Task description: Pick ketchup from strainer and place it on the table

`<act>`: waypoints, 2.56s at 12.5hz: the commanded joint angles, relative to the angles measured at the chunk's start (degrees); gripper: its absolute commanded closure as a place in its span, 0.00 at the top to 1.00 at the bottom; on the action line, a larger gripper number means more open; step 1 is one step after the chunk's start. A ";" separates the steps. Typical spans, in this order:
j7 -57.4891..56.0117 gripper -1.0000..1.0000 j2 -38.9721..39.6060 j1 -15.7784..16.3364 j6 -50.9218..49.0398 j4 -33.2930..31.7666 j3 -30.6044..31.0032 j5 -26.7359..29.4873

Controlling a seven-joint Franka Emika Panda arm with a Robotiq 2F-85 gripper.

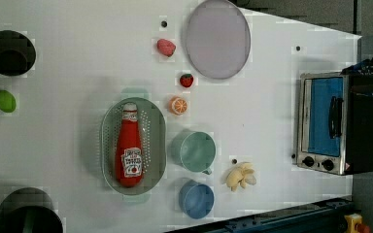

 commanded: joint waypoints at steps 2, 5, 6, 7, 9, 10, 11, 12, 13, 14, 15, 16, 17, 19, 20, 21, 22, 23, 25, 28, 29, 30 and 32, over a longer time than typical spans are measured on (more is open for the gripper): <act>4.98 0.90 -12.57 -7.36 -10.60 -4.50 4.41 0.77; 4.98 1.00 -11.31 -6.28 -10.54 -4.51 8.34 0.84; 4.98 1.00 -10.80 -5.81 -10.35 -4.51 10.43 0.85; 4.98 1.00 -10.29 -5.37 -9.96 -4.51 12.83 0.85; 4.98 1.00 -9.26 -4.61 -8.89 -4.51 18.33 0.84; 4.98 1.00 -8.69 -4.30 -8.24 -4.52 21.34 0.82; 5.01 1.00 -8.05 -4.15 -7.07 -4.52 24.41 0.81; 5.08 1.00 -7.28 -4.10 -5.78 -4.58 27.26 0.79; 5.08 1.00 -6.28 -4.02 -4.59 -4.68 30.07 0.80; 5.08 1.00 -5.11 -3.93 -3.32 -4.93 32.81 0.79; 5.08 1.00 -3.86 -3.84 -1.88 -5.33 35.40 0.78; 5.08 1.00 -2.52 -3.78 -0.06 -5.97 37.78 0.78; 5.08 1.00 -1.14 -3.75 2.31 -7.03 39.89 0.72; 5.24 1.00 1.52 -3.67 9.16 -10.48 43.22 0.62; 5.46 1.00 2.75 -3.62 13.36 -12.72 44.42 0.45; 5.58 1.00 3.92 -3.54 17.85 -15.16 45.26 -0.13; 5.73 1.00 4.97 -3.47 22.08 -17.70 45.76 -1.35; 6.04 1.00 5.96 -3.31 25.97 -20.24 45.85 -2.89; 8.01 1.00 8.19 -3.02 32.70 -25.01 45.82 -6.12; 10.58 1.00 13.18 -2.29 41.32 -29.11 45.73 -9.59; 11.48 1.00 15.32 -2.10 43.34 -29.46 45.65 -10.32; 12.73 1.00 17.48 -1.98 44.74 -29.48 45.56 -11.10; 15.96 1.00 21.51 -1.96 45.86 -29.35 45.30 -13.80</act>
